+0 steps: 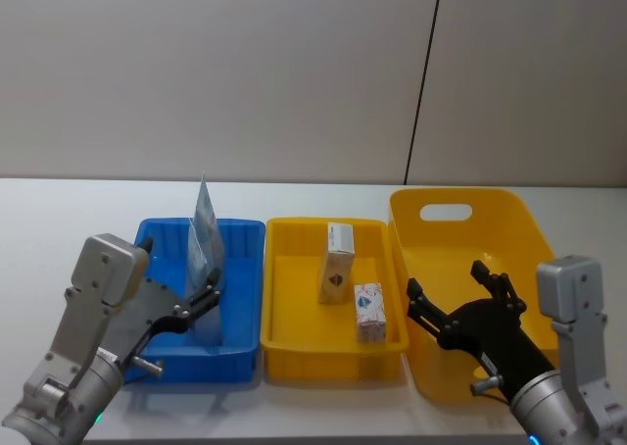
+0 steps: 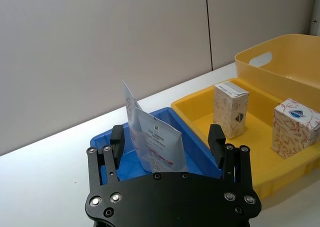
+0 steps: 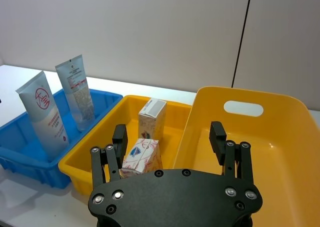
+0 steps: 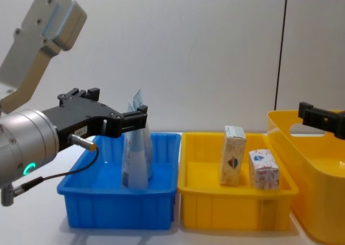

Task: Bimanual collaborative sorting of washing and personal care products

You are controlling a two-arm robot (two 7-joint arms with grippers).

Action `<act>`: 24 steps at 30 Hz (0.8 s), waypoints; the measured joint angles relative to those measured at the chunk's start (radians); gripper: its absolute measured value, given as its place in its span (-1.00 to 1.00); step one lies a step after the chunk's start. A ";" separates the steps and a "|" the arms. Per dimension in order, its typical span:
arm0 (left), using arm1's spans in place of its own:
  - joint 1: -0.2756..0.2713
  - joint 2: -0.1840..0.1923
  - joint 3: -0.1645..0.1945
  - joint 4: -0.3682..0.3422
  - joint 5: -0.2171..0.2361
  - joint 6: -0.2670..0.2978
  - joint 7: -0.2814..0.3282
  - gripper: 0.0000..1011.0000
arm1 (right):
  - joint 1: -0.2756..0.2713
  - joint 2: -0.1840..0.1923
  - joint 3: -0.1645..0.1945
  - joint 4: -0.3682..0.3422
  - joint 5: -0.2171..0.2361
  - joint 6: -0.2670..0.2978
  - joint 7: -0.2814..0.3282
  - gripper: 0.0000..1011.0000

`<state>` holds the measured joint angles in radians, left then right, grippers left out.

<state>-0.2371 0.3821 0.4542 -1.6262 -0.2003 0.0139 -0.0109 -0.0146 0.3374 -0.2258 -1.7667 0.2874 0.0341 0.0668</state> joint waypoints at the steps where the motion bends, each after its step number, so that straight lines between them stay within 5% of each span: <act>1: 0.000 0.000 0.000 0.000 0.000 0.000 0.000 0.98 | 0.000 0.000 0.000 0.000 0.000 0.000 0.000 0.98; 24: 0.000 0.000 0.000 0.000 0.000 0.000 0.000 0.98 | 0.000 0.000 0.000 0.000 0.000 0.000 0.000 0.98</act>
<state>-0.2372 0.3821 0.4542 -1.6262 -0.2004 0.0139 -0.0109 -0.0146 0.3375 -0.2258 -1.7668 0.2874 0.0340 0.0668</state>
